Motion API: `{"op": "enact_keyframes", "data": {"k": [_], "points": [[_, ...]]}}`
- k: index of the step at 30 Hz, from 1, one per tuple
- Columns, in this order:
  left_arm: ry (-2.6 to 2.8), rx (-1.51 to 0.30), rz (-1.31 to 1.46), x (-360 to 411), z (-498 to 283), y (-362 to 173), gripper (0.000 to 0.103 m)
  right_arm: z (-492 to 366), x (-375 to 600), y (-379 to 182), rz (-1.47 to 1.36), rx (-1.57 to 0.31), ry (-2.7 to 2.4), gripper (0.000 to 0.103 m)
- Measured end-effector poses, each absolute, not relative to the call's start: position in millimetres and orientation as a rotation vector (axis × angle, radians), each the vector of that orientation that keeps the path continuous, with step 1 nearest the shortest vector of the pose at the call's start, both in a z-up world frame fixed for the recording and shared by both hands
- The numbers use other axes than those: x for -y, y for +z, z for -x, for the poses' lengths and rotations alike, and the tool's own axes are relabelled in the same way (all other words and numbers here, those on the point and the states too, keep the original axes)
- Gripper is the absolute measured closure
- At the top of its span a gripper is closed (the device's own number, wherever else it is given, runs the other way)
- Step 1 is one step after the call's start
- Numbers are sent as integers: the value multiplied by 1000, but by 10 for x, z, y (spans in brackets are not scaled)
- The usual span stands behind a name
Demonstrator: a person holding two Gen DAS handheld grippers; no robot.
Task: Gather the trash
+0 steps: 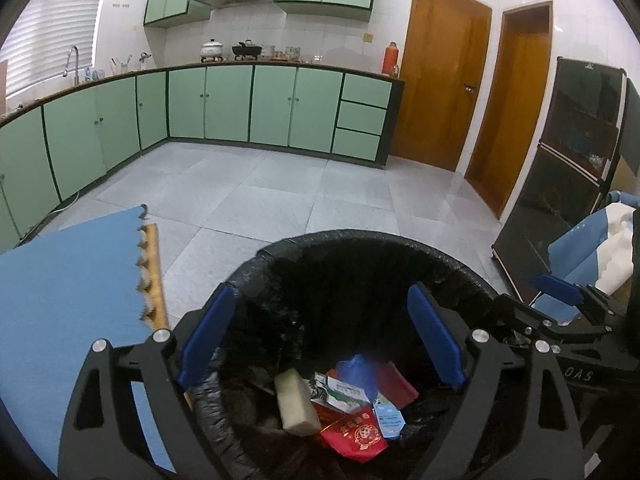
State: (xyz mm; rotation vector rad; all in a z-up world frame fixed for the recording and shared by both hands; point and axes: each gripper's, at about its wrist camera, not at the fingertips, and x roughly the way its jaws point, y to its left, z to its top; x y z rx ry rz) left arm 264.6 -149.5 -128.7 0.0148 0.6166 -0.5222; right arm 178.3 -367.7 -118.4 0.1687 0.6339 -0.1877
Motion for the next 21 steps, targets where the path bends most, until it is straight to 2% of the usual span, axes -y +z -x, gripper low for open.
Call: {"op": "enact_keyframes", "data": {"k": [9, 21], "points": [[-478, -584, -18, 1106, -2251, -899, 11, -1492, 3411, -752, -169, -588, -143, 6], [-380, -569, 7, 626, -1651, -452, 11, -1053, 3011, -244, -138, -536, -82, 6]]}}
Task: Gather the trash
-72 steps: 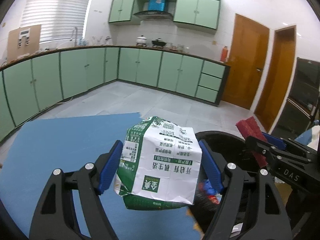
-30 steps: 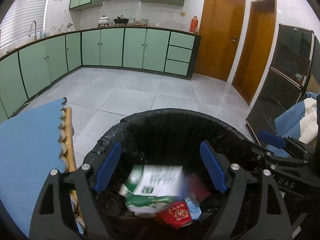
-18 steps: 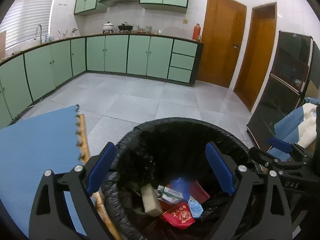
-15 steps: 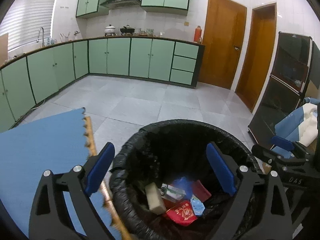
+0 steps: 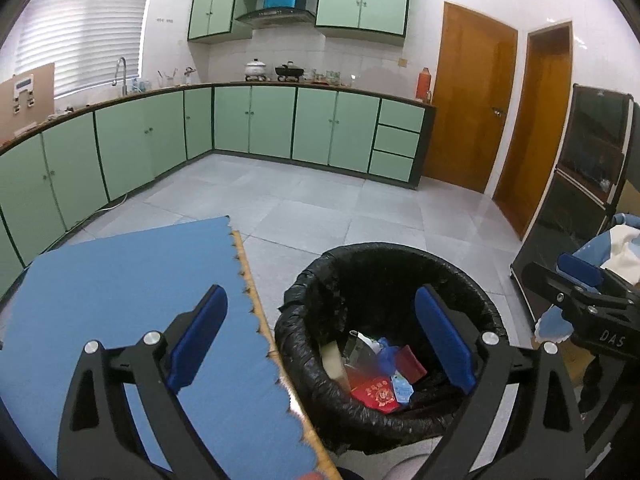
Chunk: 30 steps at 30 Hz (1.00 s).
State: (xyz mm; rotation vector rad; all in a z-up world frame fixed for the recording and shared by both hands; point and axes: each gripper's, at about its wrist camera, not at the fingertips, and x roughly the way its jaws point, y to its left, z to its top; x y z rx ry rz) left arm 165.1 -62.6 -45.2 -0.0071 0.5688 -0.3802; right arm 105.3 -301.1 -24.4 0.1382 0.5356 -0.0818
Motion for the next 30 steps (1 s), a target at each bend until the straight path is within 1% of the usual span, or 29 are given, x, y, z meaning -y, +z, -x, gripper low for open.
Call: {"op": "enact_keyframes", "data": {"k": [16, 30], "points": [[-326, -534, -18, 320, -1056, -9, 11, -642, 2662, 154, -124, -501, -7, 6], [-304, -489, -22, 194, -884, 146, 11, -511, 2512, 283, -106, -487, 18, 6]]}}
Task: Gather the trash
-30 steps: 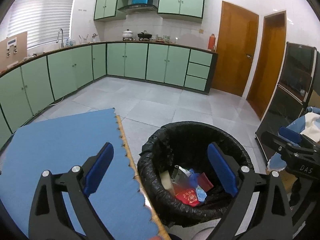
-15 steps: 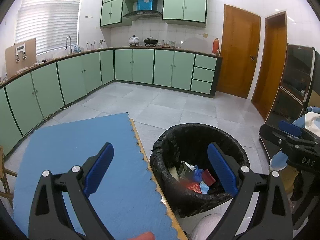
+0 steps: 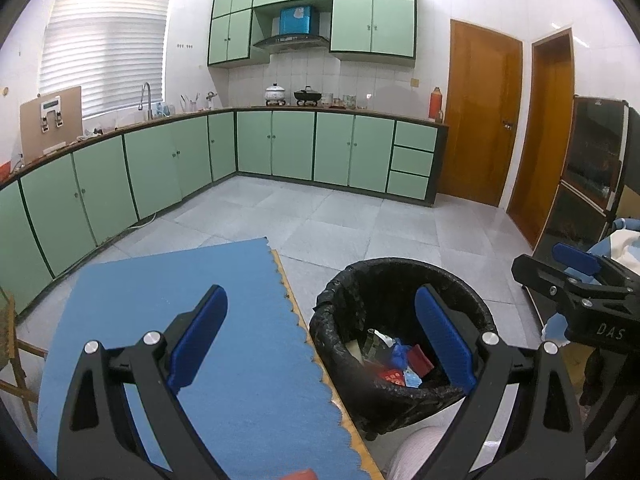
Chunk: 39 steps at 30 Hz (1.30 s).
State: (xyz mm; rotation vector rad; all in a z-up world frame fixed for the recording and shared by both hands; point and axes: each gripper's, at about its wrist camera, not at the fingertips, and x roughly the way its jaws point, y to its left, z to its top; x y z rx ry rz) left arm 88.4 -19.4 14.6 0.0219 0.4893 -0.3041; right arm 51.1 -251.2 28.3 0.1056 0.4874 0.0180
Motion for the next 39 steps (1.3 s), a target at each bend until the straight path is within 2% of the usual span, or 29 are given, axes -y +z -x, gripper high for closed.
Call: {"op": "enact_keyframes", "data": {"k": [39], "points": [[-297, -469, -35, 161, -802, 268, 11, -430, 2415, 365, -86, -480, 34, 6]]}}
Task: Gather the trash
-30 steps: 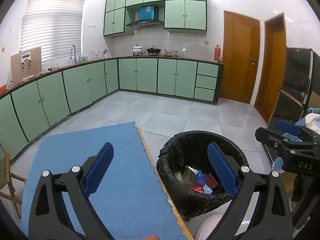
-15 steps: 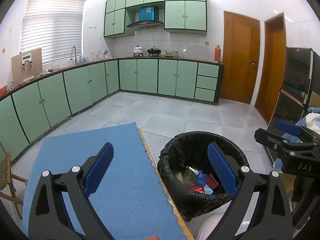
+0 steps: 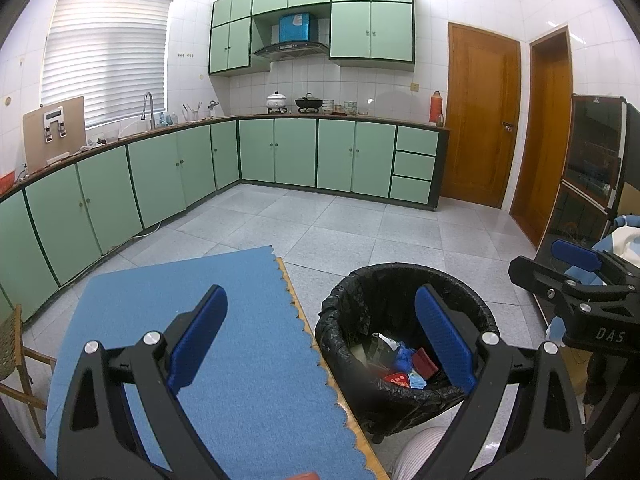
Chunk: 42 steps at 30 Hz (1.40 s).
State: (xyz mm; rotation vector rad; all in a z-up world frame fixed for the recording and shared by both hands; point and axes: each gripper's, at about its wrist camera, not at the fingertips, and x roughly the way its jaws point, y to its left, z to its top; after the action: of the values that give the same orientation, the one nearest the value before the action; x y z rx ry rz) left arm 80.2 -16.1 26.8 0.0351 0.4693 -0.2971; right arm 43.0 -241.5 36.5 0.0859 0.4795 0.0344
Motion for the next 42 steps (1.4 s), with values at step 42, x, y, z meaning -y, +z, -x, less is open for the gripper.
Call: {"op": "enact_keyframes", "data": {"k": [42], "points": [[-289, -482, -24, 166, -814, 205, 11, -502, 2408, 337, -85, -498, 40, 6]]}}
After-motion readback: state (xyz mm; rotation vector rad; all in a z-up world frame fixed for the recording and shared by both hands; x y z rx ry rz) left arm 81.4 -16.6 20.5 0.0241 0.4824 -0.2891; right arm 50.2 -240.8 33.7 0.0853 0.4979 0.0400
